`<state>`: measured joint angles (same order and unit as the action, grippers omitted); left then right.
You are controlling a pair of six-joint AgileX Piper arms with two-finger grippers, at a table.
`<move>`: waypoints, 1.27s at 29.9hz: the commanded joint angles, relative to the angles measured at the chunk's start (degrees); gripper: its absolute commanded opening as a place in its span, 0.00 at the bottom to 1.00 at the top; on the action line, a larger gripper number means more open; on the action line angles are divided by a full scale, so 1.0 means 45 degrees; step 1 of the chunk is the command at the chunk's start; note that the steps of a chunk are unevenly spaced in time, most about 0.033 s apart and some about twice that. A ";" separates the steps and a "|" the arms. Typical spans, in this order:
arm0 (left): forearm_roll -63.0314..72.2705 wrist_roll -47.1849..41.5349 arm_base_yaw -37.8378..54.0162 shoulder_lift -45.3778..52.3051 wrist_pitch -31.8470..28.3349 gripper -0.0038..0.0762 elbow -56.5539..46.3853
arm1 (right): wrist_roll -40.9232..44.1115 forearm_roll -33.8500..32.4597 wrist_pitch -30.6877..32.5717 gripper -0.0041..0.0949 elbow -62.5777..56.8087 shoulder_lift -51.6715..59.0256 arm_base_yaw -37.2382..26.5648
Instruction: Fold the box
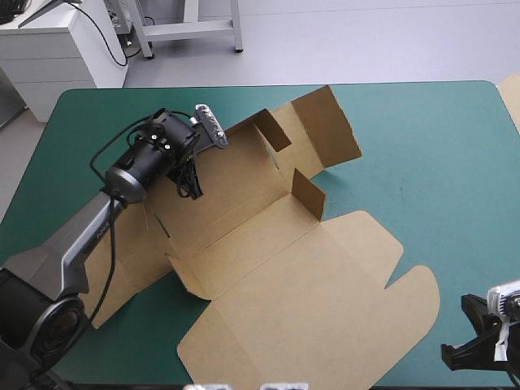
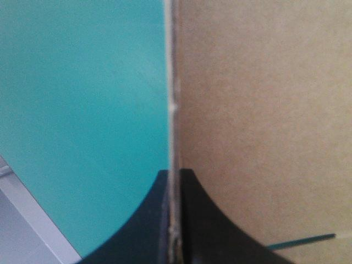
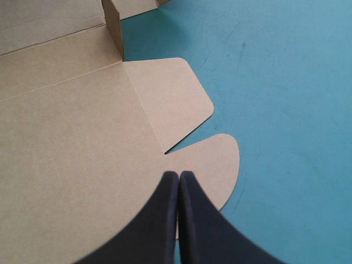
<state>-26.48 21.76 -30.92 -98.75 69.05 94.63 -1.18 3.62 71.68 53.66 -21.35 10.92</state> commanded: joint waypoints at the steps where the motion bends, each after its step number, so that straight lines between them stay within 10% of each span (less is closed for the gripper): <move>1: -0.1384 0.0096 -0.0569 0.0229 -0.1399 0.04 0.0471 | 0.0100 0.0053 -0.0075 0.02 0.0301 -0.0207 -0.0121; 38: -1.3972 -0.6357 -0.5334 0.1598 -0.5620 0.04 -0.5045 | 0.1554 -0.1041 -0.0386 0.02 0.0326 -0.1299 -0.0121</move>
<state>-84.63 -6.42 -54.60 -95.50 43.22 71.36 5.67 0.00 71.68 53.66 -23.44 10.87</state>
